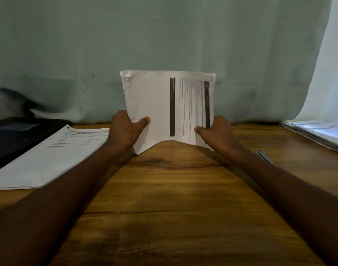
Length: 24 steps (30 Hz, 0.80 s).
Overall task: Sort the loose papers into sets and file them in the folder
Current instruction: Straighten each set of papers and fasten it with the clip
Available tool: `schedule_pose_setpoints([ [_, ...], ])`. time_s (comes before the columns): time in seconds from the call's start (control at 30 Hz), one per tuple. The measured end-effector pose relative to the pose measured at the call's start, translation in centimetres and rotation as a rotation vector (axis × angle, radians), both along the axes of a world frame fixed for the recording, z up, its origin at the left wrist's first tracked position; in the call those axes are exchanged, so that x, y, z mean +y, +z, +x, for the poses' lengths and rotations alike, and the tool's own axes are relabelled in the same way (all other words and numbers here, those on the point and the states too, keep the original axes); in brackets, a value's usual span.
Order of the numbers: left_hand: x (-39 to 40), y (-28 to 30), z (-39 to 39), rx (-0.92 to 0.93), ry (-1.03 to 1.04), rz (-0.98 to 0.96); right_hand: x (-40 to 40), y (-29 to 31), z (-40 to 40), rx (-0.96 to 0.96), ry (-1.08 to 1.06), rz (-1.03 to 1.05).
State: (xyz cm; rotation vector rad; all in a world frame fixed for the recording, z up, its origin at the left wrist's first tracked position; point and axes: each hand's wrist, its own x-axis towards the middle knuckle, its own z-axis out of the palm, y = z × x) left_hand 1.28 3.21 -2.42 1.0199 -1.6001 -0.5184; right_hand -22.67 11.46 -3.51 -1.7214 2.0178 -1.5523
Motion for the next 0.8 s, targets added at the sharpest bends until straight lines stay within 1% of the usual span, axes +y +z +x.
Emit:
schedule_pose_setpoints([
  [0.07, 0.1, -0.3, 0.1, -0.030, -0.018, 0.017, -0.1, -0.3, -0.1, -0.012, 0.015, 0.074],
  [0.13, 0.2, 0.1, 0.5, -0.034, -0.013, -0.054, -0.1, -0.1, 0.0, -0.010, 0.009, 0.040],
  [0.2, 0.0, 0.7, 0.7, 0.000, -0.008, -0.099, -0.3, 0.2, 0.3, -0.020, 0.025, -0.008],
  [0.23, -0.2, 0.7, 0.8, 0.002, -0.014, -0.093, -0.3, 0.2, 0.4, -0.013, 0.023, 0.009],
  [0.3, -0.2, 0.0, 0.4, -0.045, -0.041, -0.013, -0.4, -0.1, 0.5, 0.003, 0.009, 0.099],
  [0.37, -0.3, -0.6, 0.3, -0.011, -0.071, 0.045, -0.5, -0.5, 0.4, -0.054, 0.021, 0.123],
  [0.4, -0.4, -0.6, 0.4, 0.046, -0.096, 0.058, -0.5, -0.5, 0.3, -0.128, 0.027, 0.084],
  [0.47, -0.6, 0.1, 0.7, 0.146, -0.129, 0.081, -0.4, 0.0, 0.2, -0.360, 0.083, -0.024],
  [0.53, -1.3, 0.7, 0.9, 0.248, -0.174, 0.159, -0.2, 0.5, 0.0, -0.622, 0.166, -0.101],
  [0.6, -1.8, 0.6, 1.1, 0.390, -0.269, 0.256, -0.1, 1.0, -0.4, -0.820, 0.228, -0.124],
  [0.7, -1.3, 0.4, 0.8, 0.560, -0.418, 0.411, -0.2, 1.4, -0.8, -0.993, 0.376, -0.059],
  [0.8, -0.9, 0.2, -0.1, 0.613, -0.523, 0.506, -0.4, 1.4, -0.5, -1.089, 0.512, -0.017],
])
